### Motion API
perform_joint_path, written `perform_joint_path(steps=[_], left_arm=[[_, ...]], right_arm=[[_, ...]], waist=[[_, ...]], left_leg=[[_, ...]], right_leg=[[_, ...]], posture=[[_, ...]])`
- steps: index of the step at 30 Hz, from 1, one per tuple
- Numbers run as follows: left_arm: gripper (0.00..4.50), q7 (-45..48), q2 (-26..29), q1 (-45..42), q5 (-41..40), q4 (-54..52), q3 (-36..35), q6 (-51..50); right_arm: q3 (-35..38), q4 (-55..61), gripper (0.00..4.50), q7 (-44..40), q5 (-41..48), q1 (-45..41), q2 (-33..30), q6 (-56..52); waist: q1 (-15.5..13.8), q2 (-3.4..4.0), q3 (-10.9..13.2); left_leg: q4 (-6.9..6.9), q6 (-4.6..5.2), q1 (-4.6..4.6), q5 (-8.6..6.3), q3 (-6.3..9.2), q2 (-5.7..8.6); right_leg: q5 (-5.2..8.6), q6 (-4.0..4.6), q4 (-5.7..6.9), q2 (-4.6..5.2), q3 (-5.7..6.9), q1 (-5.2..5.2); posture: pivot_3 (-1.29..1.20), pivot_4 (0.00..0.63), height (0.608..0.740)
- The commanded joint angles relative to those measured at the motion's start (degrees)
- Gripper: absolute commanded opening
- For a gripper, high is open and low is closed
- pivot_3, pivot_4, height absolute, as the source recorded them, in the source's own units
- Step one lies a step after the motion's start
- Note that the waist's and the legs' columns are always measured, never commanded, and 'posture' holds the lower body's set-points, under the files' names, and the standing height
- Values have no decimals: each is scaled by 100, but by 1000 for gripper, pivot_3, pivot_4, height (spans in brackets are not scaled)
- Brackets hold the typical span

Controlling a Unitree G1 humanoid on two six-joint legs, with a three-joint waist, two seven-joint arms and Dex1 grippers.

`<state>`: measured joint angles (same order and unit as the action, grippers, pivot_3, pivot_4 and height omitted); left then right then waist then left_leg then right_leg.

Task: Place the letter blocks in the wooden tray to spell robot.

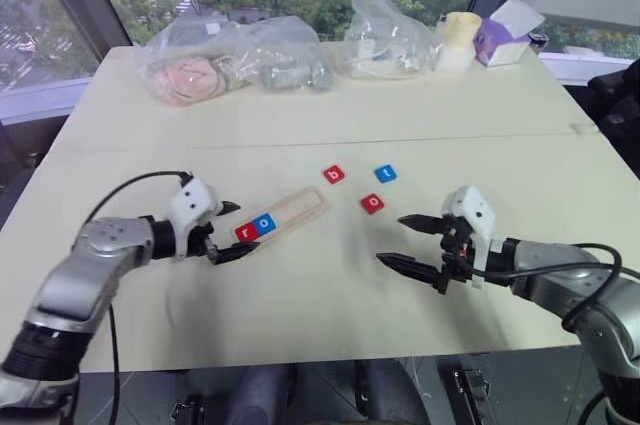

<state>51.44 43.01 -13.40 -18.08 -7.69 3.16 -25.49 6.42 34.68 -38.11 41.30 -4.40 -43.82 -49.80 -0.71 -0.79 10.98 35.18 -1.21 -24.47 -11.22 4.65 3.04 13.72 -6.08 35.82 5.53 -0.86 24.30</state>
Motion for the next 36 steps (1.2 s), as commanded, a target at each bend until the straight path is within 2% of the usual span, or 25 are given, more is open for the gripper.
perform_joint_path(steps=[1,8,15,24,28,36], left_arm=[[4500,-192,-140,-140,331,143,82,375],[4500,-243,-240,73,672,191,245,495],[4500,-192,-336,310,490,-30,195,329],[4500,-32,-457,384,348,255,-19,455],[4500,-264,-629,459,272,284,-308,657],[4500,-357,-752,951,84,-83,-571,804]], right_arm=[[117,262,4477,119,58,52,36,13],[84,330,4477,269,65,152,109,58],[7,240,4477,297,3,88,163,99],[-125,163,4477,293,-193,94,218,226],[-128,178,4477,298,-236,135,239,261],[-168,157,4477,306,-320,197,317,332]], waist=[[-1,-1,0],[-1,1,-3],[0,2,-5],[-2,3,-6],[4,3,-7],[0,3,-7]], left_leg=[[3,0,0,0,0,0],[4,0,3,0,0,1],[4,0,8,0,0,1],[10,1,10,1,2,7],[8,1,11,1,2,6],[10,1,11,1,4,6]], right_leg=[[-2,-3,1,0,0,-1],[-3,-6,2,1,-1,-5],[-3,-6,1,1,0,-12],[-4,-9,2,0,3,-20],[-4,-9,2,0,3,-19],[-4,-9,5,2,3,-19]], posture=[[0,150,740],[0,150,740],[0,150,740],[0,150,740],[0,150,740],[0,150,740]])
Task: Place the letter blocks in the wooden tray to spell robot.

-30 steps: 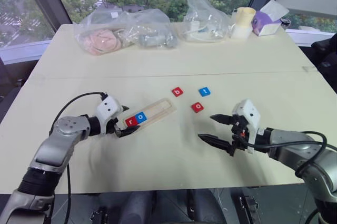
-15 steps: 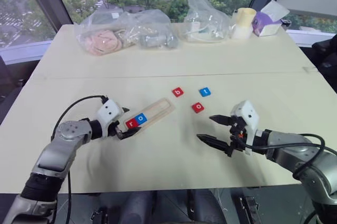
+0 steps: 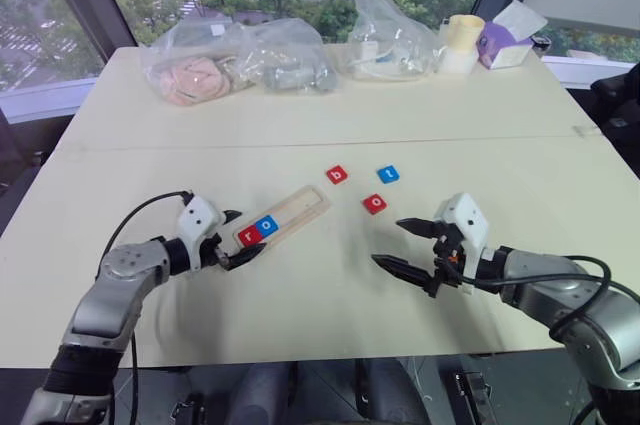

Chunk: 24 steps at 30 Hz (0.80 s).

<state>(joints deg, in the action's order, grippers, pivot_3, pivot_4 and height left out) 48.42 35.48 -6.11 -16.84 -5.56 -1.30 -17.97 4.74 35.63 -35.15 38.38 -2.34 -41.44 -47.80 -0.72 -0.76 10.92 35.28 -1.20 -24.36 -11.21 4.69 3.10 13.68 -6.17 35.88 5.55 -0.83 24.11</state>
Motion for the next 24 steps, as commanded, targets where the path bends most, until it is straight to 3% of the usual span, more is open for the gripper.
perform_joint_path(steps=[1,10,17,21,24], left_arm=[[4500,-61,-25,312,-92,-383,-148,61],[4500,-304,52,510,455,-178,155,162],[4500,-358,-107,291,346,48,145,75],[3219,-378,-147,206,321,-67,155,-40],[3136,-293,-82,181,329,-187,182,-14]], right_arm=[[-20,51,4477,19,-39,-19,100,140],[-139,-31,4477,6,-154,-95,207,193],[-122,-21,4477,13,-194,-95,255,187],[-70,1,4500,15,-179,-79,241,162],[-25,10,4500,12,-166,-54,224,158]], waist=[[4,1,0],[-1,2,-2],[-3,15,-12],[-3,15,-12],[1,15,-12]], left_leg=[[0,0,0,0,0,0],[0,-1,3,0,-1,-2],[0,-1,30,0,1,-2],[-2,-17,58,-11,6,-5],[-5,-19,58,-12,9,-6]], right_leg=[[0,0,0,1,0,0],[0,1,3,1,-1,-1],[1,1,3,2,1,-28],[6,-6,-9,5,2,-61],[7,-7,-18,6,3,-64]], posture=[[0,150,740],[0,150,740],[0,150,740],[0,150,740],[0,150,740]])
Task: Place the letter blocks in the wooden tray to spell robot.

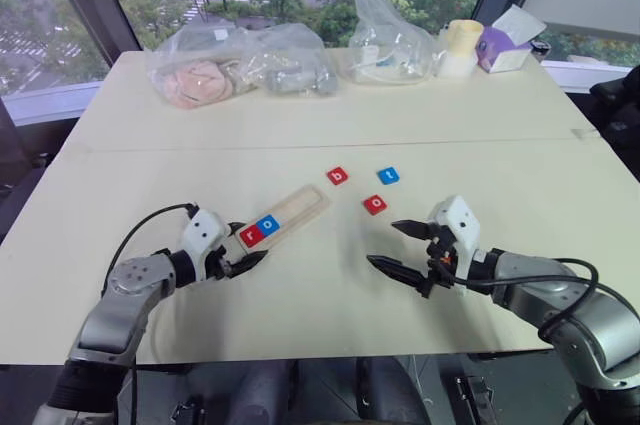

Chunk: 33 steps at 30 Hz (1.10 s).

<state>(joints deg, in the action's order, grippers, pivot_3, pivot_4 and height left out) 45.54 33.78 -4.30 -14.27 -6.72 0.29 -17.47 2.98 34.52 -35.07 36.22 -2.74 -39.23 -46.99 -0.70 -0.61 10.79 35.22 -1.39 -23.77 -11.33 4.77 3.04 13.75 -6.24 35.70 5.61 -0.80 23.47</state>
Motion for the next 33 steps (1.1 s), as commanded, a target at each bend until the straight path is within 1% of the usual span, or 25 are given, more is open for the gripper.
perform_joint_path(steps=[1,3,6,9,11,13,15,18,22,24,25,28,31,33], left_arm=[[3136,51,134,-53,38,-105,-2,-79],[3136,313,298,-237,-85,-160,-71,-47],[3136,1059,674,-601,-279,-154,-30,86],[3136,2095,1219,-1024,-32,71,400,679],[3136,2528,1343,-1309,-41,210,577,855],[3136,2787,1294,-1591,-94,408,696,935],[3136,2919,1161,-1827,19,730,852,1136],[3136,2855,862,-2112,253,1285,1040,1414],[3136,2811,577,-2234,358,1683,1111,1606],[4147,2852,507,-2246,327,1764,1121,1542],[4443,2880,492,-2243,308,1778,1126,1503],[4482,2730,411,-2224,385,1798,1084,1659],[4482,2682,464,-2204,443,1814,1070,1677],[4482,2798,789,-2133,309,1623,851,1550]], right_arm=[[162,117,4500,3,51,-14,-2,74],[200,109,4500,-1,68,-11,-9,62],[325,69,4500,-24,142,-16,-24,31],[461,-2,4500,-80,142,15,-83,51],[522,-23,4500,-83,102,71,-110,74],[548,-24,4500,-73,94,101,-106,78],[550,47,4500,-35,110,131,-77,53],[588,164,4500,38,152,202,-44,11],[671,259,4500,103,203,287,-58,-23],[695,266,4500,122,215,298,-72,-28],[699,265,4500,129,215,297,-76,-29],[718,262,4500,138,232,267,-87,-47],[708,226,4500,137,229,203,-96,-54],[741,38,4500,417,426,-309,186,-210]], waist=[[-1,0,0],[-4,-1,0],[-6,-2,1],[-3,-1,2],[-2,0,1],[-2,-1,2],[-2,-1,2],[-3,-2,2],[7,-4,4],[7,-5,4],[5,-5,4],[2,-4,4],[1,-4,4],[39,-11,8]], left_leg=[[-2,0,-1,0,0,0],[-7,1,-4,1,2,0],[-7,14,-30,8,5,0],[-5,17,-54,10,3,3],[-7,18,-61,11,-4,5],[-8,20,-63,9,-5,5],[-8,22,-64,9,-4,5],[-7,23,-65,10,-2,5],[-5,24,-64,10,-3,5],[-6,24,-64,10,-3,5],[-5,24,-64,11,-3,5],[-1,24,-64,11,-2,5],[2,24,-63,11,-2,5],[2,25,-63,11,-2,5]], right_leg=[[-4,7,-4,0,0,0],[-5,8,-12,0,3,1],[-6,10,-16,-2,11,21],[-8,11,-17,-6,14,42],[-9,12,-19,-6,11,51],[-9,12,-24,-6,10,52],[-9,12,-25,-6,10,53],[-9,10,-23,-8,11,53],[-14,1,-23,-11,11,52],[-15,-1,-23,-11,11,52],[-16,-2,-22,-12,11,52],[-17,-5,-19,-13,11,51],[-18,-6,-19,-12,11,49],[-19,-7,-19,-13,11,49]], posture=[[0,150,740],[0,150,740],[0,150,740],[0,150,740],[0,150,740],[0,150,740],[0,150,740],[0,150,740],[0,150,740],[0,150,740],[0,150,740],[0,150,740],[0,150,740],[0,150,740]])
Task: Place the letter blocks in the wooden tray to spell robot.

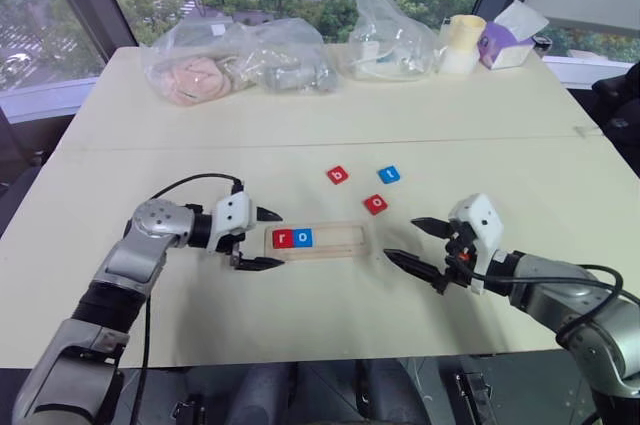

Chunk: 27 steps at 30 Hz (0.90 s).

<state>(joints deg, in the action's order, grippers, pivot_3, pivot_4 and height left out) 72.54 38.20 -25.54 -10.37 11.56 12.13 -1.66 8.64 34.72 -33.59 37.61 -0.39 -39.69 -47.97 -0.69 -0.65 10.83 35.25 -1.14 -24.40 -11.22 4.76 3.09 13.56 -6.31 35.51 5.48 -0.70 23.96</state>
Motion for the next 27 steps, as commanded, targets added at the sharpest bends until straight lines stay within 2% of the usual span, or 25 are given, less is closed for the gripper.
perform_joint_path(steps=[1,3,6,8,13,17,24,25,26,27], left_arm=[[4482,161,544,21,-184,-354,-459,-188],[4482,230,791,52,-334,-568,-597,-455],[4482,392,1365,230,-1030,-1231,-1107,-1657],[4482,248,1462,314,-1372,-1509,-1400,-2177],[4482,-945,1059,735,-1889,-2190,-2278,-2977],[4482,-1665,765,1207,-2207,-2878,-2692,-3481],[4482,-2420,437,2119,-2428,-3845,-2909,-3790],[4500,-2472,430,2155,-2423,-3864,-2925,-3784],[4500,-2516,424,2175,-2427,-3875,-2932,-3779],[4500,-2551,415,2188,-2439,-3879,-2929,-3767]], right_arm=[[107,-109,4500,442,304,-891,403,-178],[-51,-287,4500,684,201,-1337,601,-293],[-862,-1079,4500,1315,-534,-2317,1198,-308],[-1138,-1562,4500,1550,-840,-2693,1571,-196],[-1951,-3439,4500,1811,-1956,-3523,2410,664],[-2079,-4449,4500,1749,-2358,-3942,2738,1078],[-1895,-5957,4500,1774,-2677,-4642,3257,1417],[-1889,-6110,3958,1736,-2718,-4695,3306,1508],[-1902,-6218,3716,1691,-2768,-4730,3336,1583],[-1899,-6312,3156,1682,-2808,-4761,3383,1642]], waist=[[99,-8,5],[152,-7,6],[176,-5,5],[198,-5,6],[167,-2,7],[156,-4,8],[207,-3,8],[205,-3,7],[192,-3,7],[184,-2,7]], left_leg=[[0,0,1,0,-2,-3],[0,-1,0,1,0,-6],[-3,-1,2,1,2,-9],[-5,-2,2,1,-2,-10],[-5,-3,2,3,-3,-3],[-3,-6,1,5,-4,1],[-10,-19,14,12,-3,-5],[-10,-22,14,14,-2,-5],[-10,-25,14,16,1,-8],[-10,-28,14,17,4,-9]], right_leg=[[-1,1,5,-3,-4,5],[-6,7,13,-8,-7,12],[-5,8,22,-12,-7,18],[-4,9,29,-13,-10,27],[-14,-13,54,-14,-12,36],[-18,-18,59,-13,-16,37],[-20,-9,66,-32,-24,38],[-22,-5,65,-38,-24,38],[-23,1,65,-45,-24,38],[-25,5,65,-49,-22,38]], posture=[[0,150,740],[0,150,740],[0,150,740],[0,150,740],[0,150,740],[0,150,740],[0,150,740],[0,150,740],[0,150,740],[0,150,740]])
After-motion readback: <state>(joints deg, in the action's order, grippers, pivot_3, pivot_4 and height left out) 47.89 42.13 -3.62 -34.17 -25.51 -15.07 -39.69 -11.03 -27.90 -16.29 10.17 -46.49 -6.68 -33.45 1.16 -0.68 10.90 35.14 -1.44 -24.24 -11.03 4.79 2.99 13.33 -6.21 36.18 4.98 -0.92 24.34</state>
